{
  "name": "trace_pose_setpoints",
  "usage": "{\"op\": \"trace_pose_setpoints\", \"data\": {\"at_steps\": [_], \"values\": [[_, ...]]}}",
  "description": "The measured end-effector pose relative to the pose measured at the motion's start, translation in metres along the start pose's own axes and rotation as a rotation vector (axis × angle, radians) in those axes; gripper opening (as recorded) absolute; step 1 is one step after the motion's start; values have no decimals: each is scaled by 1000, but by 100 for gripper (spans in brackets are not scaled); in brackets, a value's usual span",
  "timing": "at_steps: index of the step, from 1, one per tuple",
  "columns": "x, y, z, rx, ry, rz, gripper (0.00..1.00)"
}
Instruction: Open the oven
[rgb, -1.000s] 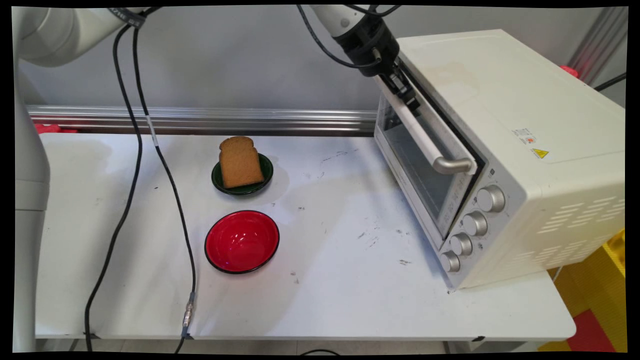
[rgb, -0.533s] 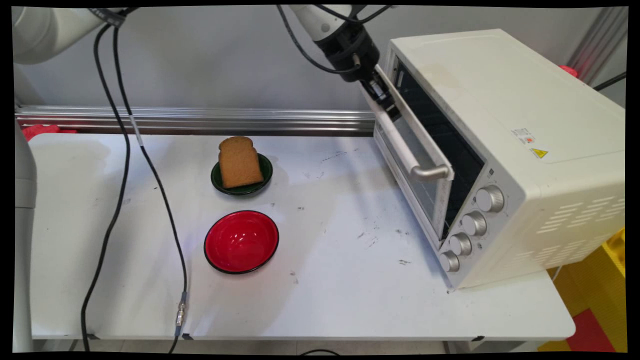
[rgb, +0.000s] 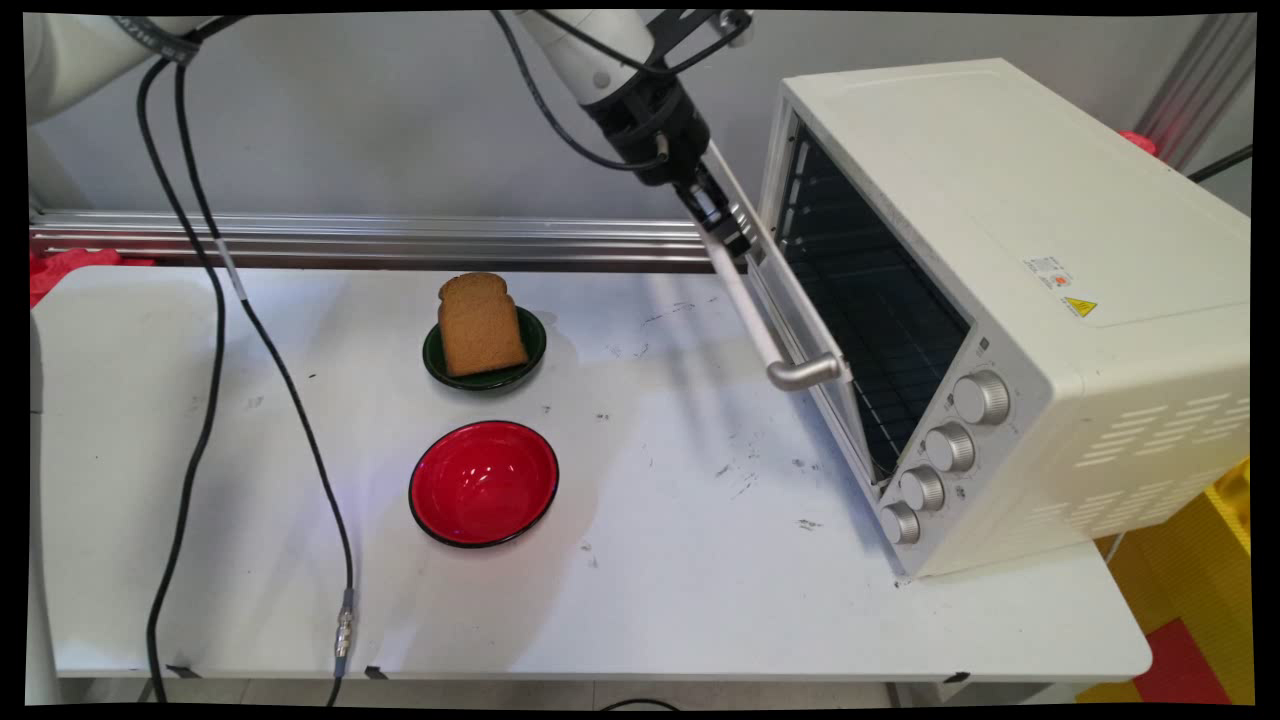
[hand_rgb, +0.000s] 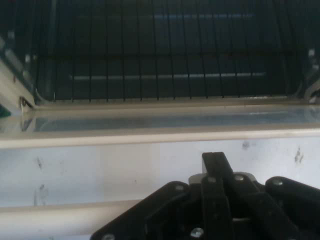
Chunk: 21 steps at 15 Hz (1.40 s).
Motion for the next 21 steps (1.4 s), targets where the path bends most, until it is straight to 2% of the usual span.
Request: {"op": "trace_pose_setpoints", "data": {"at_steps": [11,21], "values": [[-55,-10,16,-16,-4,-46,0],[-102,-15,38,-51,14,-31,0]]}}
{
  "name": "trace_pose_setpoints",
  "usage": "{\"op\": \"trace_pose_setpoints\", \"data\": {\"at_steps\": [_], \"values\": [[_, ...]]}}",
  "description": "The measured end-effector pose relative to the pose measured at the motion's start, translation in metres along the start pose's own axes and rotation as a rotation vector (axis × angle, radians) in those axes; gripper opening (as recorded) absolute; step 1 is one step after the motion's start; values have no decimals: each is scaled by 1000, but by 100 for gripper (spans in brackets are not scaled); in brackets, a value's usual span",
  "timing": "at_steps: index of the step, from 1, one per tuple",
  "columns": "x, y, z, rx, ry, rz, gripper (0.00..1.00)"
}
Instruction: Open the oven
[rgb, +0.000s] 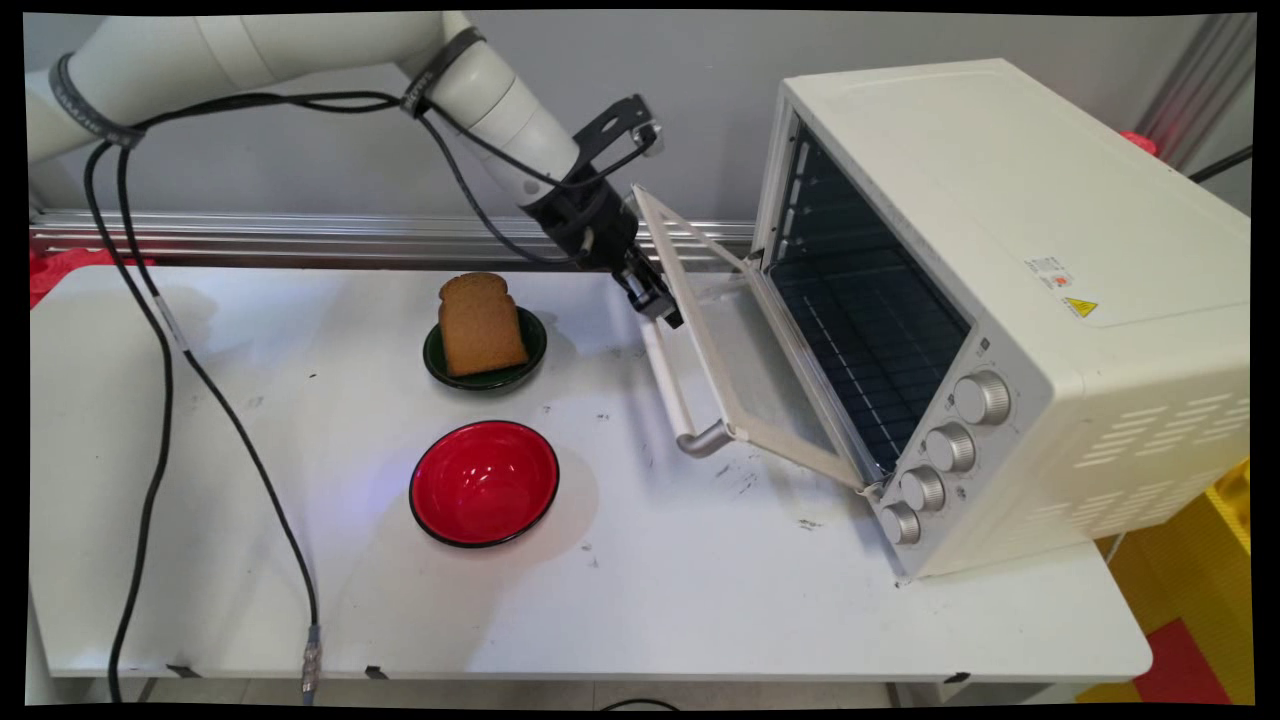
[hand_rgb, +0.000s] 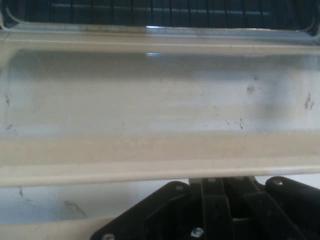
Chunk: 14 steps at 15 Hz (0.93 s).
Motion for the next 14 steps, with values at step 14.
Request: {"op": "trace_pose_setpoints", "data": {"at_steps": [14], "values": [[-54,-7,3,-21,66,63,0]]}}
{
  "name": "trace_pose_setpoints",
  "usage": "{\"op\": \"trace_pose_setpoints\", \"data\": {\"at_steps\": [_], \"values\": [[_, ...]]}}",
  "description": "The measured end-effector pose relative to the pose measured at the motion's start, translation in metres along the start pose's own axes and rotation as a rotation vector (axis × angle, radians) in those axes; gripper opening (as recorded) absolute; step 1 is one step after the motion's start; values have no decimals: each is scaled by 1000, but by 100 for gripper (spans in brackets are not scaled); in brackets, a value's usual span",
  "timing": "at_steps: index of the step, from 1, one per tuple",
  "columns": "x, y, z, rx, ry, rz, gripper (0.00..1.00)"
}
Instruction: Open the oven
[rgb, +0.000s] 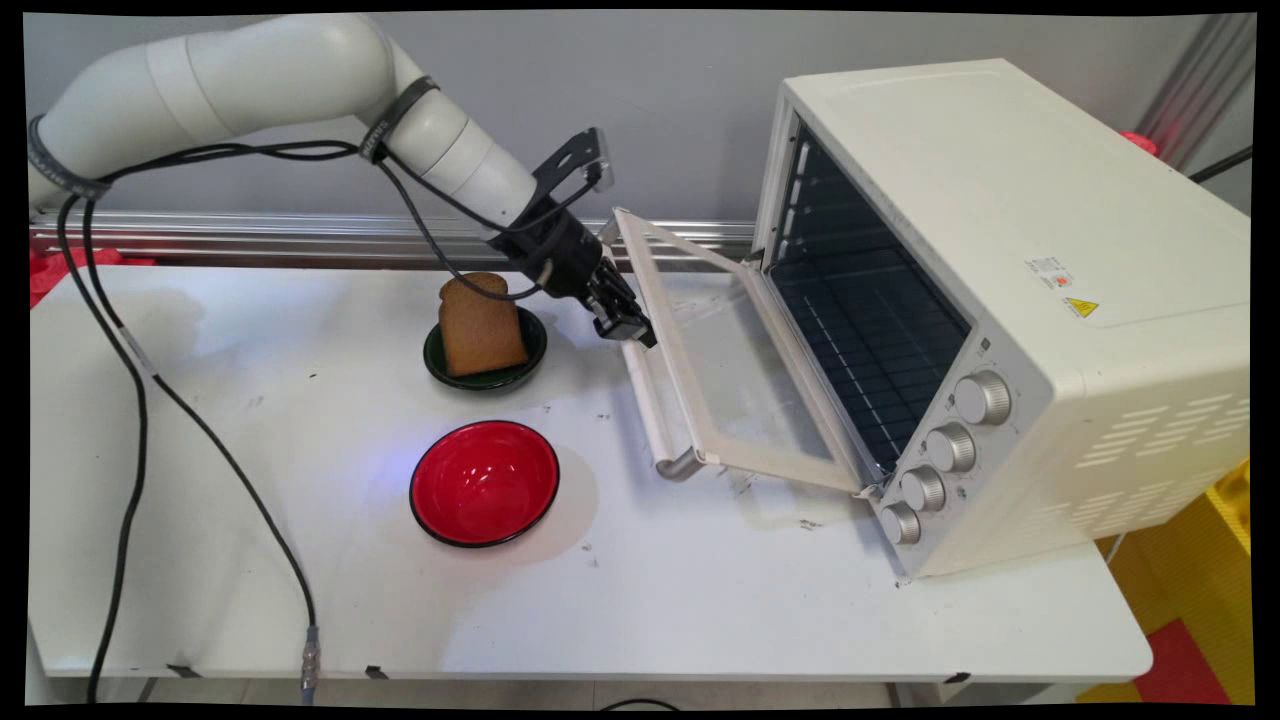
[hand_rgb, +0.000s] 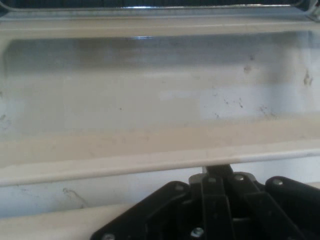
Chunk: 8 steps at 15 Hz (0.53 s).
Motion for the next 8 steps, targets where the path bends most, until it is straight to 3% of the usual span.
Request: {"op": "trace_pose_setpoints", "data": {"at_steps": [8], "values": [[-24,0,0,-12,27,28,0]]}}
